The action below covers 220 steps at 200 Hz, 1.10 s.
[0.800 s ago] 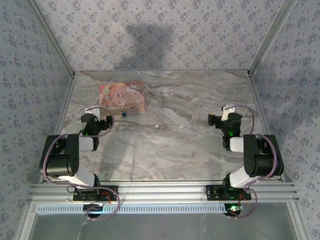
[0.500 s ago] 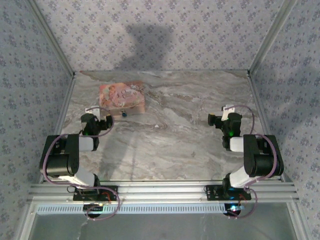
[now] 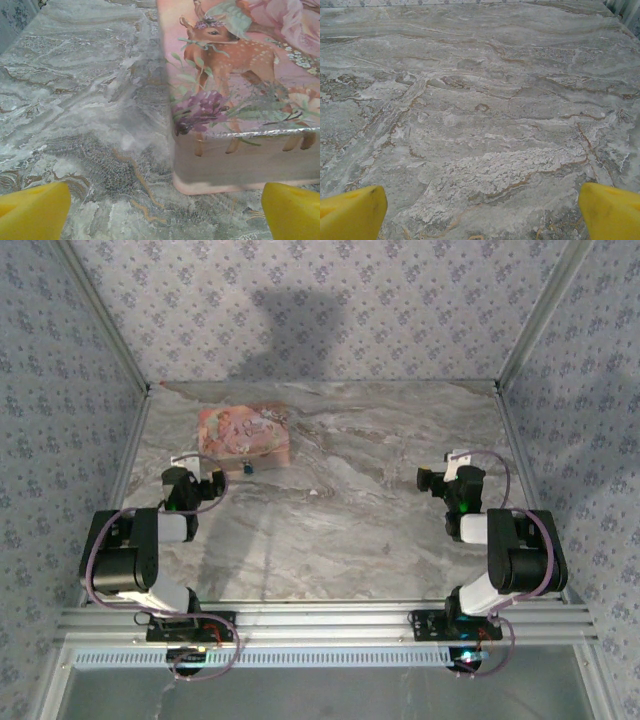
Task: Unlock a padlock with a key
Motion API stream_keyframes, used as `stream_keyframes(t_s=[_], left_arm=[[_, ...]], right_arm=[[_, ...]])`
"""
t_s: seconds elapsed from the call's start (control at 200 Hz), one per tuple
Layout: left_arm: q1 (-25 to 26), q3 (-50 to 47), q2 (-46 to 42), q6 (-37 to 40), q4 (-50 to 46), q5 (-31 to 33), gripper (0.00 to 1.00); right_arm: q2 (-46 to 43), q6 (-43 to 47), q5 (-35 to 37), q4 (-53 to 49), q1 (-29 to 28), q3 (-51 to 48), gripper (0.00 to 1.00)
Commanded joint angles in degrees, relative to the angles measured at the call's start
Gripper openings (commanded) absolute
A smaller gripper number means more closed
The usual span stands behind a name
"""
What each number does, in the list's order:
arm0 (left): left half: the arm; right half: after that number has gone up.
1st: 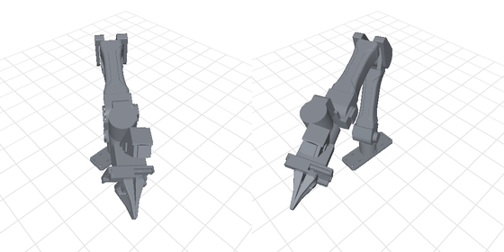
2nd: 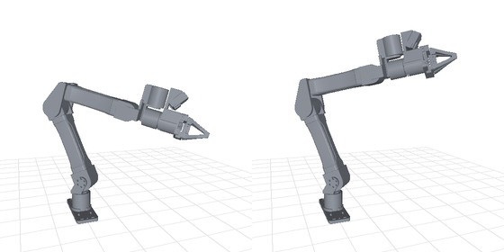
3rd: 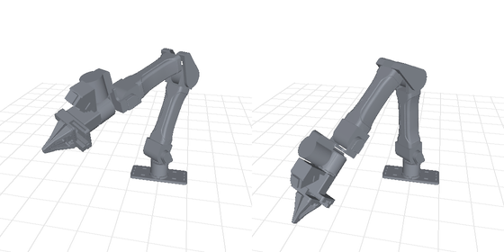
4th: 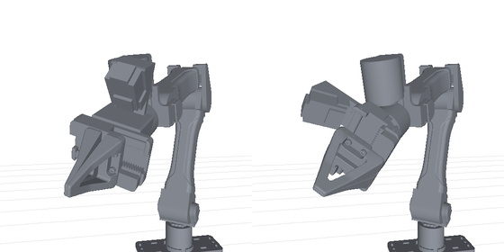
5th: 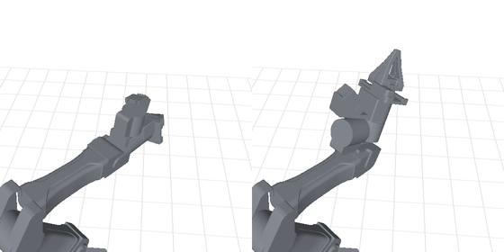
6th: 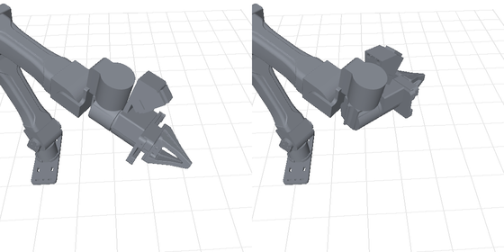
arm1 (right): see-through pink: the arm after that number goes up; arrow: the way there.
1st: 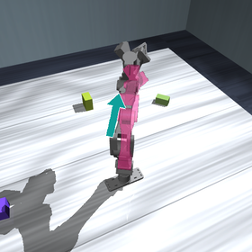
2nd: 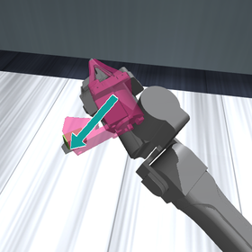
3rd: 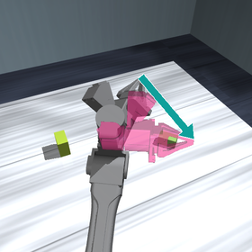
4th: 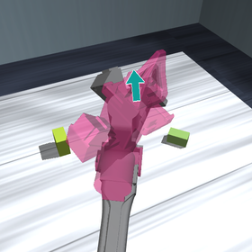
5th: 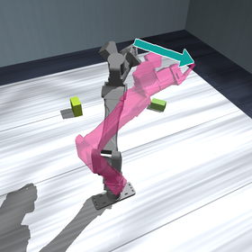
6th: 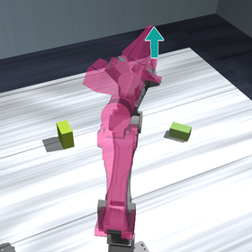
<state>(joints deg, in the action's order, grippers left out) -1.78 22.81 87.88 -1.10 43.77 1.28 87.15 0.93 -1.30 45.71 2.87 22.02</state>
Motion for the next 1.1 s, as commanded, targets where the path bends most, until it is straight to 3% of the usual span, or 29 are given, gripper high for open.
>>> stream_keyframes(t_s=[0.0,0.395,0.69,0.864,1.094], left_arm=[[0.03,1.12,-0.07,-0.28,2.11,-0.67,0.98],[0.09,0.92,-0.85,-0.83,1.93,0.31,0.98],[0.05,1.1,-16.69,-3.27,-9.71,4.43,0.98],[0.27,5.53,-25.47,-9.03,-21.72,1.43,0.98],[2.11,13.36,-29.16,-26.11,-37.12,-6.12,0.98]], right_arm=[[0.28,0.12,-0.48,1.31,0.21,0.22,1.0],[0.08,0.26,0.07,1.53,-0.03,0.05,1.0],[-5.83,-0.48,1.58,-7.11,-0.03,2.2,1.0],[-12.37,-1.3,3.04,-15.72,-0.59,4.19,1.0],[-24.21,-15.27,1.16,-36.73,-4.93,10.56,1.0]])
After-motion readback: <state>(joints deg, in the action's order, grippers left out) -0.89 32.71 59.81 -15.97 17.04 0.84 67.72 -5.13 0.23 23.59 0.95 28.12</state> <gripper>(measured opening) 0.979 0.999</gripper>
